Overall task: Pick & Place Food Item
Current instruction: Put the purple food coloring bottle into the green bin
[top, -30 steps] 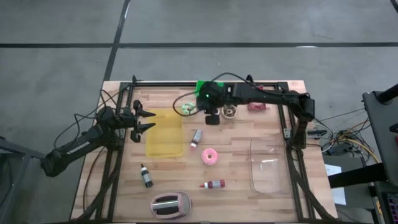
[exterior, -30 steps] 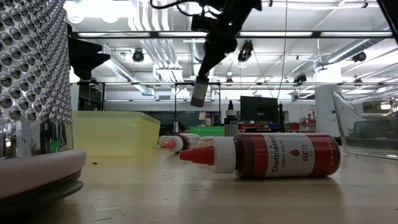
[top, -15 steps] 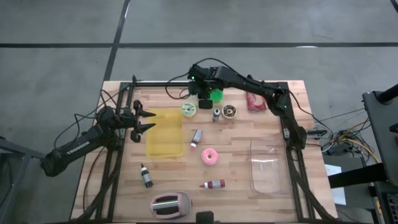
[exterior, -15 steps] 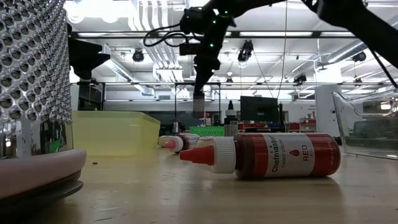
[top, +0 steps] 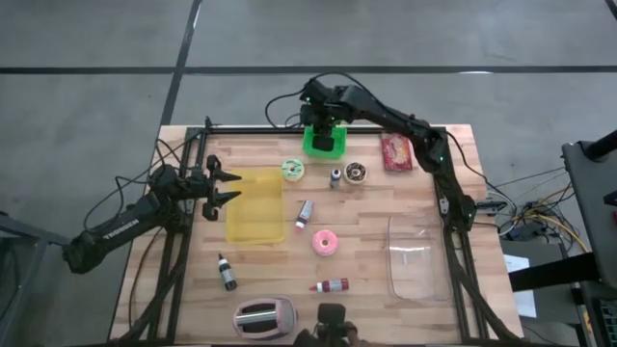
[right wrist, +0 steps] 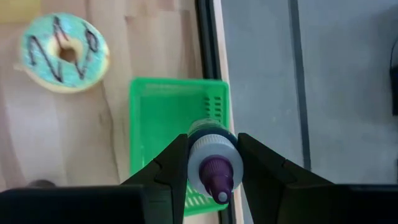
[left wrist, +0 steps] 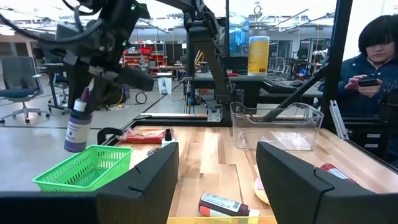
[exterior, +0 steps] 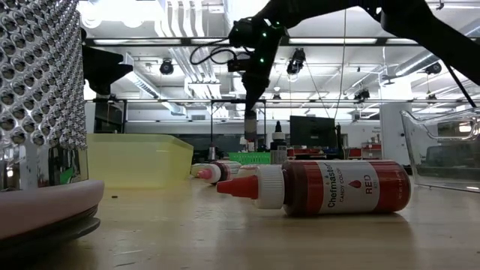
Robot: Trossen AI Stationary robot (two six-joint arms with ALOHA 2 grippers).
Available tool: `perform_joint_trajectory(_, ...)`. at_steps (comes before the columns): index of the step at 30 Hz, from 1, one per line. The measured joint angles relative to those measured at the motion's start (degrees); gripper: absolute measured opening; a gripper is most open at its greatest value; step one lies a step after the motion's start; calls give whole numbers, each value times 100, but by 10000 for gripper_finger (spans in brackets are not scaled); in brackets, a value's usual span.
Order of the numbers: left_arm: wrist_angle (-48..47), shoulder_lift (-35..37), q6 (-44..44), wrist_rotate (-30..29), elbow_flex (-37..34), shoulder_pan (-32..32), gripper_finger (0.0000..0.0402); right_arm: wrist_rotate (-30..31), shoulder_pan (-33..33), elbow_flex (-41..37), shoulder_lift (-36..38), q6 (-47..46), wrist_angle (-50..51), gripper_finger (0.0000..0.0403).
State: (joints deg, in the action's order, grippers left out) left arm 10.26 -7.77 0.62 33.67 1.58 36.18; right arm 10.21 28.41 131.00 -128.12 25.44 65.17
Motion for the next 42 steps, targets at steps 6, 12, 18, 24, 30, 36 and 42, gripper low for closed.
perform_joint_trajectory(6,0,0,1,0,0,0,223,-342,106,-67,-2,-67,-32,107)
perform_joint_trajectory(12,0,0,0,0,0,0,223,-382,122,-114,-2,-58,-64,107)
perform_joint_trajectory(18,0,0,2,8,0,0,223,-470,137,-201,-2,-40,-74,107)
perform_joint_trajectory(24,0,0,2,44,0,0,223,-467,138,-329,-2,-38,-135,107)
perform_joint_trajectory(30,-1,0,2,44,0,-1,223,-465,70,-297,-2,2,-288,107)
perform_joint_trajectory(36,0,0,2,44,0,0,223,-468,31,-299,-2,27,-274,107)
perform_joint_trajectory(42,-1,0,2,44,0,0,223,-456,36,-308,-2,28,-258,107)
